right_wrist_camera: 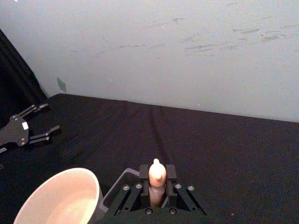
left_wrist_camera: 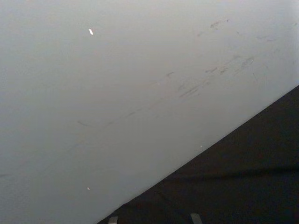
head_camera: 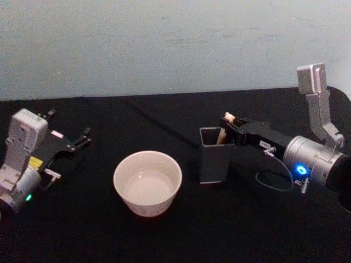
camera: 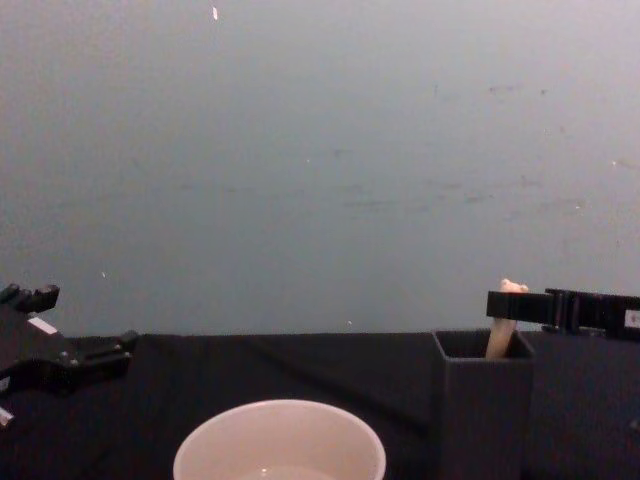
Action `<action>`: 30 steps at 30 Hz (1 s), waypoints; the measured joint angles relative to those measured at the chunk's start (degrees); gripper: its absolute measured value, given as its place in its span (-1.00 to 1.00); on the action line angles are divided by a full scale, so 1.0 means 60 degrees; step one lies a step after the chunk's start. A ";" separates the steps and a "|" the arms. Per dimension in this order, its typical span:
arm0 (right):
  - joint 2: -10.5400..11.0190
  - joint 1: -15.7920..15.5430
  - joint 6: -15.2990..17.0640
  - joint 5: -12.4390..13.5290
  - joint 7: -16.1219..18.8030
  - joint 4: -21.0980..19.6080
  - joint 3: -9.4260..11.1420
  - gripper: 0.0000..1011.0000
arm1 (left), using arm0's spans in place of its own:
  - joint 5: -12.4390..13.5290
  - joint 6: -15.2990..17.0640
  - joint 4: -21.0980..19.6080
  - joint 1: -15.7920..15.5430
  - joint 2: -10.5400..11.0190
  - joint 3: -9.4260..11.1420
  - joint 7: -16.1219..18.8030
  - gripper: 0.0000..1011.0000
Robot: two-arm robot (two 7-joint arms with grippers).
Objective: Pick up the stirring spoon with one hand, stir inside the cup, then place it back in its original position.
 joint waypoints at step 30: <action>0.0003 0.0001 -0.0025 0.0009 0.0001 -0.0013 0.0005 0.06 | 0.0000 0.0000 0.0000 0.0000 0.0000 -0.0001 0.0000 0.98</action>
